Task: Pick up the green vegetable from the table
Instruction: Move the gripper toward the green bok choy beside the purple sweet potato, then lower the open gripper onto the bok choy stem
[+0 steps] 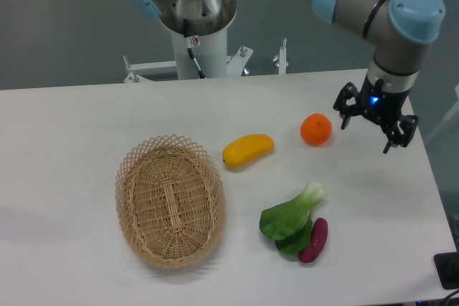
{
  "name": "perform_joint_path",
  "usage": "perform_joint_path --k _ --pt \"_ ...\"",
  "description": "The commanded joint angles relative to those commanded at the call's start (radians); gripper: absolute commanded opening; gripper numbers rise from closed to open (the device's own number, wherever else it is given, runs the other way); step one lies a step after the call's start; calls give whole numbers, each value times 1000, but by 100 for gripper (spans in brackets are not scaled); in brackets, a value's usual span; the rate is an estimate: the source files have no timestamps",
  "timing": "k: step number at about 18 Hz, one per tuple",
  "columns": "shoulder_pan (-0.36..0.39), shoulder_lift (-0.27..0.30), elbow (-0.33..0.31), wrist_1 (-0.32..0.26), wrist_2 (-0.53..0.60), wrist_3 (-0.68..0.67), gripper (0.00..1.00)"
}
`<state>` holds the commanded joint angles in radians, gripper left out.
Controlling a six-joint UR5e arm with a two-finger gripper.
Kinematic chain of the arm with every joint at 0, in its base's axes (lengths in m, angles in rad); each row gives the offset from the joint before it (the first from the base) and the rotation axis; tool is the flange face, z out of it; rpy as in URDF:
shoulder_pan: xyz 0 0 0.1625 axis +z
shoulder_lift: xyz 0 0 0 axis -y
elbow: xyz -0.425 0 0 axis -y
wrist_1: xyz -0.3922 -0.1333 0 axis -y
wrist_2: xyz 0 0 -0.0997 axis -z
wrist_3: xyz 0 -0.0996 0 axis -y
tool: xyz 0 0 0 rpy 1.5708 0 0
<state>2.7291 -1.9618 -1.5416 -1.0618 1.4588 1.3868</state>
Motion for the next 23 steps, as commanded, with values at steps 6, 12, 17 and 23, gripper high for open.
perform_joint_path --k 6,12,17,23 --pt "-23 -63 -12 17 -2 -5 100" --pt "-58 -86 -74 37 9 8 100" --pt "-83 -111 -155 219 98 11 100" --pt "-84 -117 -173 240 94 -5 100"
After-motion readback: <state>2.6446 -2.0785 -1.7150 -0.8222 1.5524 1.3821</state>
